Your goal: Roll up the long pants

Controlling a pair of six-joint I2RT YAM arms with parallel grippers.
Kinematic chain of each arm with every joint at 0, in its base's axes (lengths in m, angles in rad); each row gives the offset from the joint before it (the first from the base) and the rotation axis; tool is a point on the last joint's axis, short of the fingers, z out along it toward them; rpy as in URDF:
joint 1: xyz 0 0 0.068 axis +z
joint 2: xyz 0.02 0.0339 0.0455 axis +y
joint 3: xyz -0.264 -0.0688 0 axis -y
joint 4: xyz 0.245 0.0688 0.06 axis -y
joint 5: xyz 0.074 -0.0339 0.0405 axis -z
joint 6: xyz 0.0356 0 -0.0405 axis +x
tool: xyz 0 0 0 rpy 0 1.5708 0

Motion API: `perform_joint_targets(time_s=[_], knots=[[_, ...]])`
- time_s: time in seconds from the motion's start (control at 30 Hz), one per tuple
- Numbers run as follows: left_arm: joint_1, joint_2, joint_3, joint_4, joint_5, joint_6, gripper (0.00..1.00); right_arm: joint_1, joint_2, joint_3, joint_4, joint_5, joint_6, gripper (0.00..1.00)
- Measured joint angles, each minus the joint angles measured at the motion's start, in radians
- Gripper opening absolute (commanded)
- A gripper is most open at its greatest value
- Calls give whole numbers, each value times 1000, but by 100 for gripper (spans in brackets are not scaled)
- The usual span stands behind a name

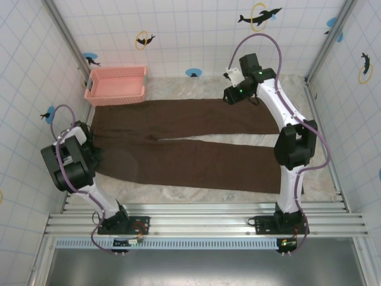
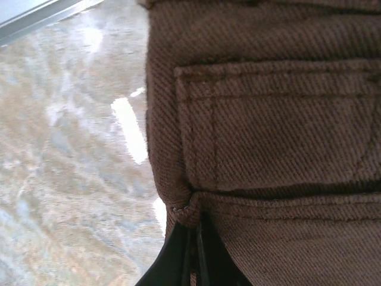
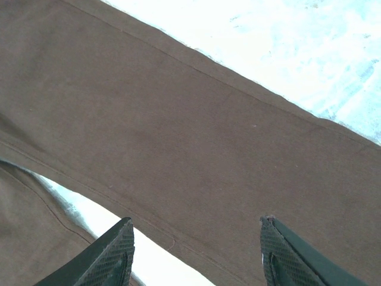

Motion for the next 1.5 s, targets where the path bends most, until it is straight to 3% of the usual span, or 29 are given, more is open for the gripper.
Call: perform_joint_targets(time_s=[0.17,0.4,0.8,1.03,1.3,1.5], knots=[[-51,-16,85,-5,107,32,0,-24,-50,-100,-3,28,0,60],[-101,-24,358,-89,267,97,0,-13,-204,-274,-40,78,-54,62],[-100,-34,348,-99,442,6,0,103,-468,-620,-108,97,-72,64],[-100,34,452,-46,469,-43,0,145,-534,-681,-193,102,-34,64],[-100,42,359,77,522,-195,0,217,-596,-777,-237,107,25,66],[-100,74,425,99,539,-250,0,251,-606,-780,-266,105,28,67]])
